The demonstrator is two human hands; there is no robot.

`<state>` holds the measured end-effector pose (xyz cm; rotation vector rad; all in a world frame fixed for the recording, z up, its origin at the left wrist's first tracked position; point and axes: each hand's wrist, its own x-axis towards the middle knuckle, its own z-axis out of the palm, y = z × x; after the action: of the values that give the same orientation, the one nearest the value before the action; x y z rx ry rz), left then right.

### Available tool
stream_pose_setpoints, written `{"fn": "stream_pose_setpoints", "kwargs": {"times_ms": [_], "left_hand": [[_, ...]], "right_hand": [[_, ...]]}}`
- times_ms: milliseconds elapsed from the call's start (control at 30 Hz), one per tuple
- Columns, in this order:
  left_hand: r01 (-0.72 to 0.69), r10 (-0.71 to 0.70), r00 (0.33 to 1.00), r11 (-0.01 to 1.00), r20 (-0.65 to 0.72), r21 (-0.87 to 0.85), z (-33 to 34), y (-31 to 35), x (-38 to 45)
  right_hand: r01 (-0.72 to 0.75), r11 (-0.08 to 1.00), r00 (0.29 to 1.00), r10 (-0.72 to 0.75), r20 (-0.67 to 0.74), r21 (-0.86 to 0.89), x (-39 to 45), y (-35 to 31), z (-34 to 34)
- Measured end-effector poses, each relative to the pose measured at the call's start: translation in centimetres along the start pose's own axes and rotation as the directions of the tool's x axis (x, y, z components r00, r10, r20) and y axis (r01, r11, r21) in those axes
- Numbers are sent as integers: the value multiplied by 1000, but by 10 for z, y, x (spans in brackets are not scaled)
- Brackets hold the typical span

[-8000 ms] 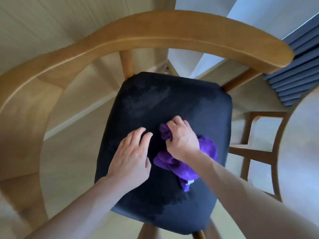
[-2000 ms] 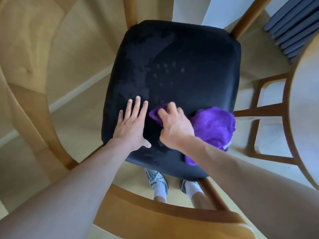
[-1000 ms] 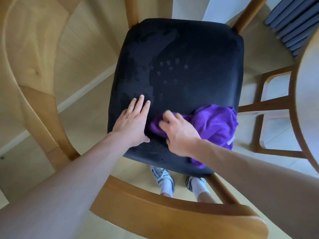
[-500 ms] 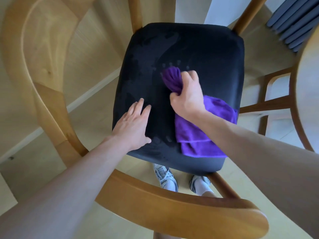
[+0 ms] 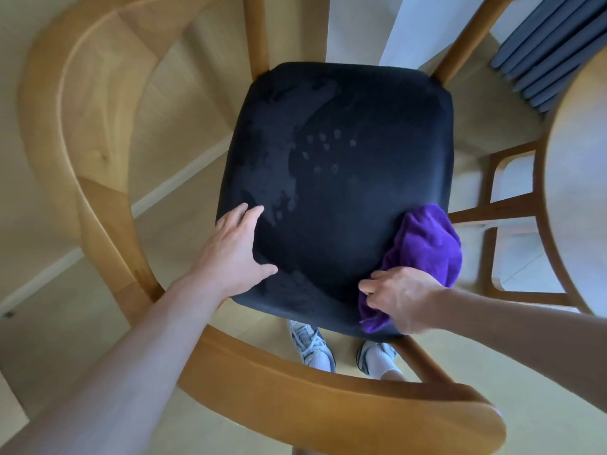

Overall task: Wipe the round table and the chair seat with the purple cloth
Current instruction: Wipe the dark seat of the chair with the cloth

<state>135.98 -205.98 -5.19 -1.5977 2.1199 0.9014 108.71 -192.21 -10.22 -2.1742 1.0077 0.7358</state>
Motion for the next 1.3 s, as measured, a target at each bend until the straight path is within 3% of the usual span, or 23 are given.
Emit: {"fn": "stream_pose_setpoints", "kwargs": {"times_ms": [67, 100, 167, 233, 267, 400, 500, 633, 700, 733, 800, 867, 967, 1033, 1100, 1200, 1300], "left_hand": [[-54, 54, 998, 999, 18, 5, 8, 6, 3], [-92, 92, 995, 996, 30, 16, 13, 10, 4], [-169, 166, 985, 984, 55, 57, 22, 18, 7], [-223, 215, 973, 969, 83, 109, 28, 21, 9], [-236, 226, 970, 963, 89, 129, 30, 21, 11], [-243, 223, 967, 952, 120, 186, 35, 12, 15], [-238, 209, 966, 950, 152, 203, 35, 10, 15], [-257, 229, 961, 947, 155, 192, 30, 21, 17], [-281, 253, 954, 943, 162, 178, 32, 34, 18], [-294, 266, 949, 941, 167, 170, 34, 43, 19], [-310, 283, 943, 937, 172, 159, 42, 63, 23], [-319, 290, 940, 934, 178, 163, 54, 83, 27], [-316, 280, 941, 928, 193, 198, 71, 101, 29], [-314, 274, 944, 916, 184, 250, 78, 102, 28], [-323, 284, 944, 898, 165, 298, 82, 98, 27], [-344, 306, 938, 864, 160, 366, 83, 94, 29], [-331, 291, 943, 851, 159, 408, 82, 97, 30]], "right_hand": [[-142, 968, 979, 168, -117, 204, -4, 8, -7], [-187, 907, 927, 290, -238, 378, -1, 13, -14], [-135, 763, 743, 500, -444, 632, 15, 21, -30], [-49, 732, 621, 555, -553, 680, 36, 18, -45], [-42, 763, 642, 515, -568, 645, 45, 12, -47], [-50, 972, 894, 145, -423, 229, 42, -13, -5], [83, 986, 947, -34, -319, 142, 3, -6, 31], [3, 985, 984, 28, -177, 171, -48, 18, 63], [-163, 949, 966, 210, -154, 271, -62, 29, 71], [-277, 887, 921, 355, -161, 370, -66, 35, 70], [-405, 656, 731, 651, -206, 637, -69, 51, 62], [-288, 467, 523, 808, -271, 836, -65, 69, 39], [-109, 408, 311, 880, -359, 906, -45, 96, -3], [-98, 418, 242, 890, -385, 903, -26, 107, -22], [-201, 437, 303, 879, -369, 877, -8, 103, -26], [-387, 570, 475, 797, -373, 725, 1, 67, -2], [-341, 712, 641, 654, -403, 614, -14, 22, 36]]}}
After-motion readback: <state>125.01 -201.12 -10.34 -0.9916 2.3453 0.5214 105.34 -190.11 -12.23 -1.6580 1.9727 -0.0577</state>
